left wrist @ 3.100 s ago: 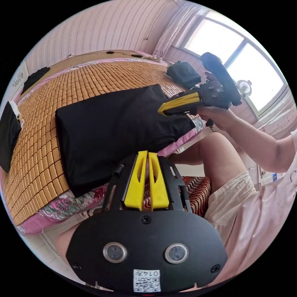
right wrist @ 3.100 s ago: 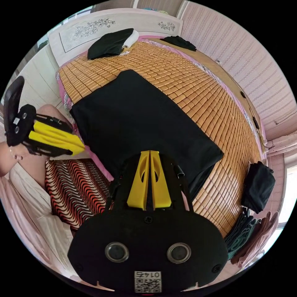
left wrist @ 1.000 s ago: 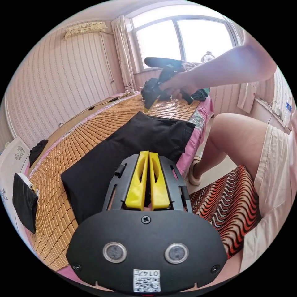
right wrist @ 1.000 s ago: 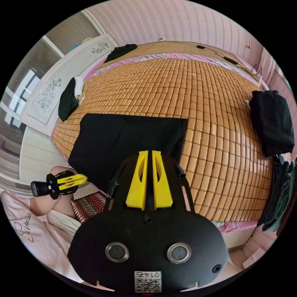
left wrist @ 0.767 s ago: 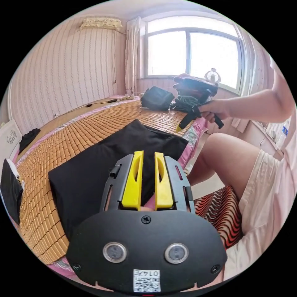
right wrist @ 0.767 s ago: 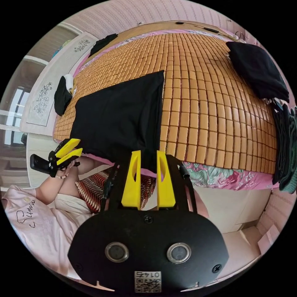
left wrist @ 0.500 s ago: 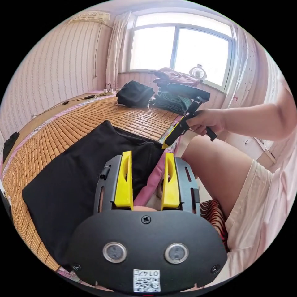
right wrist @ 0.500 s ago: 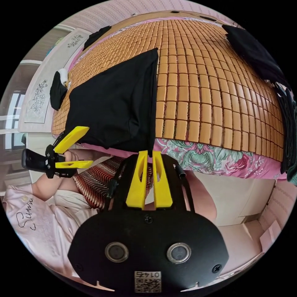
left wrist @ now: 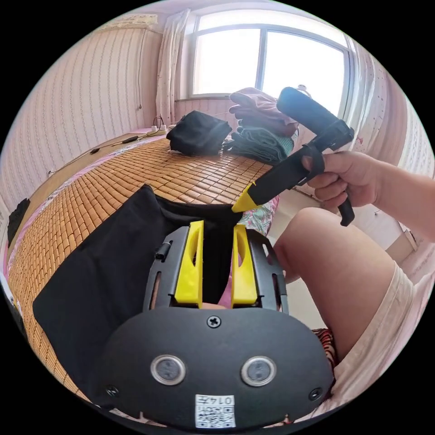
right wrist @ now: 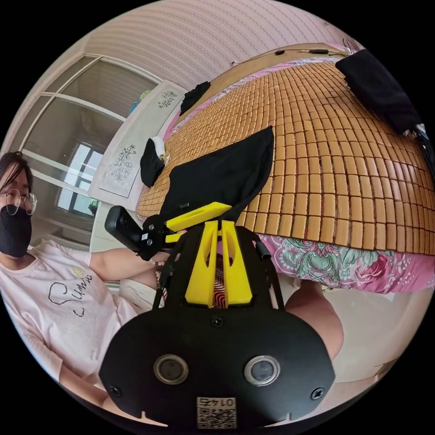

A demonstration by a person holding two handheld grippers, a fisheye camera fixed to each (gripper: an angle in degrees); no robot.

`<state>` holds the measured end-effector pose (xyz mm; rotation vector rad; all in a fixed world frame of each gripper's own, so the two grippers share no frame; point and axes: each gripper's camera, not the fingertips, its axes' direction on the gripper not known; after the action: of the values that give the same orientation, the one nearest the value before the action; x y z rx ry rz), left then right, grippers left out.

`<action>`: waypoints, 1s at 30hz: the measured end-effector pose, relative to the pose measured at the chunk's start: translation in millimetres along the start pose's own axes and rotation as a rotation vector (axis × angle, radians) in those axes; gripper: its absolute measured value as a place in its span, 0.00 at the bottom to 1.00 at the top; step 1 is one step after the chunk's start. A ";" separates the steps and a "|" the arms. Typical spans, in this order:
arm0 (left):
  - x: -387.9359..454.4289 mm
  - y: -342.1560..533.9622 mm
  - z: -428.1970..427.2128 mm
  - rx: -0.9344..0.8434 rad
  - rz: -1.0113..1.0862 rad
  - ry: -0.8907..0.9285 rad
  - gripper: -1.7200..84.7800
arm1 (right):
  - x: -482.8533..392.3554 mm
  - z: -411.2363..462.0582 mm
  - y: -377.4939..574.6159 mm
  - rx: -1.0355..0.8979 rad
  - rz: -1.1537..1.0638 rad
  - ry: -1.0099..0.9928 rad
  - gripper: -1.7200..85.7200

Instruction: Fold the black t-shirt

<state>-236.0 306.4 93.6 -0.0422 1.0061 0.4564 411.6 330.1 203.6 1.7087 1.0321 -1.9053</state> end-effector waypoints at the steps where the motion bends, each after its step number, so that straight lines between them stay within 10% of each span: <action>1: 0.2 -0.3 -0.8 -0.002 -0.013 -0.033 0.06 | 5.8 -4.4 5.7 0.040 -0.009 0.001 0.07; 11: 1.9 10.8 -28.6 0.001 0.043 -0.042 0.01 | 104.7 0.6 40.2 0.298 0.274 -0.152 0.20; 30: -6.0 1.7 -94.2 0.073 -0.047 0.197 0.01 | 140.4 -26.9 33.8 0.615 0.394 -0.249 0.04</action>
<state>-315.1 283.1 47.7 -0.0458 1.2121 0.3773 427.3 354.0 59.5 1.7304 -0.0083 -2.2057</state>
